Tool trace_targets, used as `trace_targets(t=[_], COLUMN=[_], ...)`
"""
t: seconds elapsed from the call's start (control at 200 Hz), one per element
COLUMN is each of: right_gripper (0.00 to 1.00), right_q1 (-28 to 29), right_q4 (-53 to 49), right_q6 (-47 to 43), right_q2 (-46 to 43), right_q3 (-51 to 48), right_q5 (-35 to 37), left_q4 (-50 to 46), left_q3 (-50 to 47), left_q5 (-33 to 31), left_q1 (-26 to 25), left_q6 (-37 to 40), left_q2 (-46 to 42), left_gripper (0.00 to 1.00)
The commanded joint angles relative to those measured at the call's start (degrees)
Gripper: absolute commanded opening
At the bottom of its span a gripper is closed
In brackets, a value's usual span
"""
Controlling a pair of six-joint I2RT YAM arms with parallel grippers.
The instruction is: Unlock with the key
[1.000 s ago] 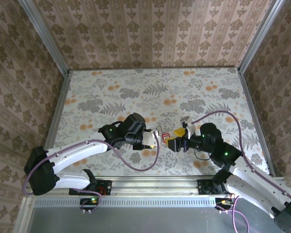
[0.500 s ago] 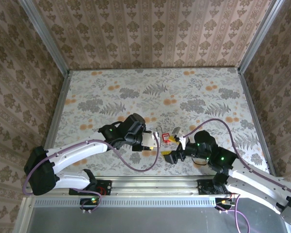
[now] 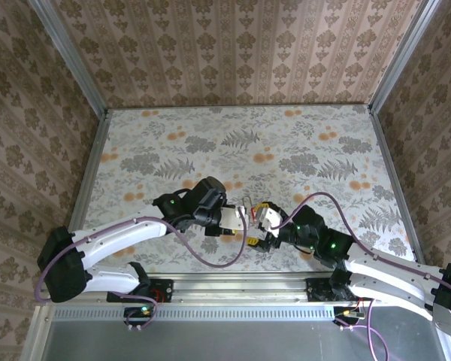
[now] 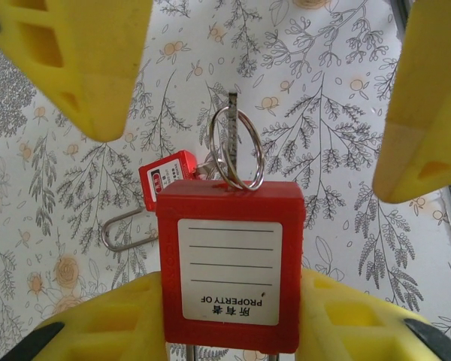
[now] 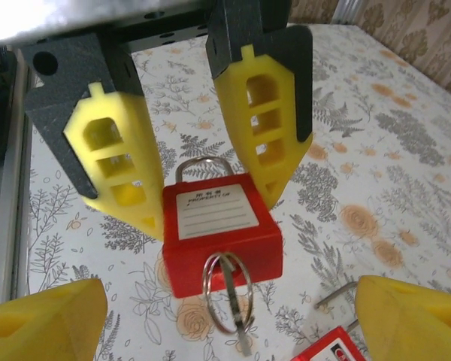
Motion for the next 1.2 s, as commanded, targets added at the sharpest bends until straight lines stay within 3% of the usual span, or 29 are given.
trace_targets(t=[0.0, 0.81, 1.19], right_gripper=[0.85, 0.72, 0.72], right_q1=[0.2, -1.2, -4.3], right_q4=[4.2, 5.2, 7.4], right_q6=[-3.3, -3.2, -0.9], right_q2=[1.7, 7.0, 3.7], right_q3=[-0.2, 2.9, 1.2], right_q5=[-1.4, -6.3, -6.4], left_q4=[-1.0, -1.5, -1.1], left_q3=[1.2, 0.9, 0.5], left_q5=[2.2, 3.2, 3.5], left_q1=[-0.3, -1.8, -1.9], left_q6=[0.8, 1.5, 1.0], left_q2=[-0.3, 0.6, 1.2], left_gripper=[0.0, 0.0, 0.0])
